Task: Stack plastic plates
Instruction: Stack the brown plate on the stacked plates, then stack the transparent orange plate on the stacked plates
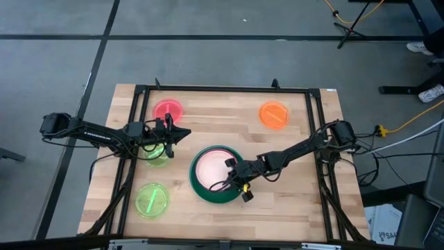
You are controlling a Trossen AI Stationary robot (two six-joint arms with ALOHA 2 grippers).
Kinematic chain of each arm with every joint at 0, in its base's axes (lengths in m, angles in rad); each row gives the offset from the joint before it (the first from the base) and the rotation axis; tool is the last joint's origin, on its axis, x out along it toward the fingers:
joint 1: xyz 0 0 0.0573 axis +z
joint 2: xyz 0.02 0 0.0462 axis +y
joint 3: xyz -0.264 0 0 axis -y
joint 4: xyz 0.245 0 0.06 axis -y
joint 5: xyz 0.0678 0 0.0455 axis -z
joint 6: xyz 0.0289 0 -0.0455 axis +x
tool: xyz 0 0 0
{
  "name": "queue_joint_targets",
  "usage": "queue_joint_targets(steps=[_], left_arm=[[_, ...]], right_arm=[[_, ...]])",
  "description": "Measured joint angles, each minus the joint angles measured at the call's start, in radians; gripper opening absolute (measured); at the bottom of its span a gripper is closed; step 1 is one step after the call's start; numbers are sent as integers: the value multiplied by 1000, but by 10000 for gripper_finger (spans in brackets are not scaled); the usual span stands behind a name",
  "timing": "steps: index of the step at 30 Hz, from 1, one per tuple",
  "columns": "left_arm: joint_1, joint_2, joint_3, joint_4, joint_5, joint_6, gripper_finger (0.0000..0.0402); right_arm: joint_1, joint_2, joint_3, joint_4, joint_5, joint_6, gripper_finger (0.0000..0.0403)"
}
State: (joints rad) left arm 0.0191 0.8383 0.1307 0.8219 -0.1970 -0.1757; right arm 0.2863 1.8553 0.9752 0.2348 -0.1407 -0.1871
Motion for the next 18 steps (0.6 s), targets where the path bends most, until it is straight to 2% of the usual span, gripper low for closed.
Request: queue_joint_targets(steps=[4,11,18], left_arm=[[0,0,0,0,0,0,11],[0,0,0,-2,0,0,11],[0,0,0,-6,0,0,11]], right_arm=[[0,0,0,0,16,-2,110],[1,-47,0,-29,72,-1,111],[1,-175,0,-201,184,-1,111]])
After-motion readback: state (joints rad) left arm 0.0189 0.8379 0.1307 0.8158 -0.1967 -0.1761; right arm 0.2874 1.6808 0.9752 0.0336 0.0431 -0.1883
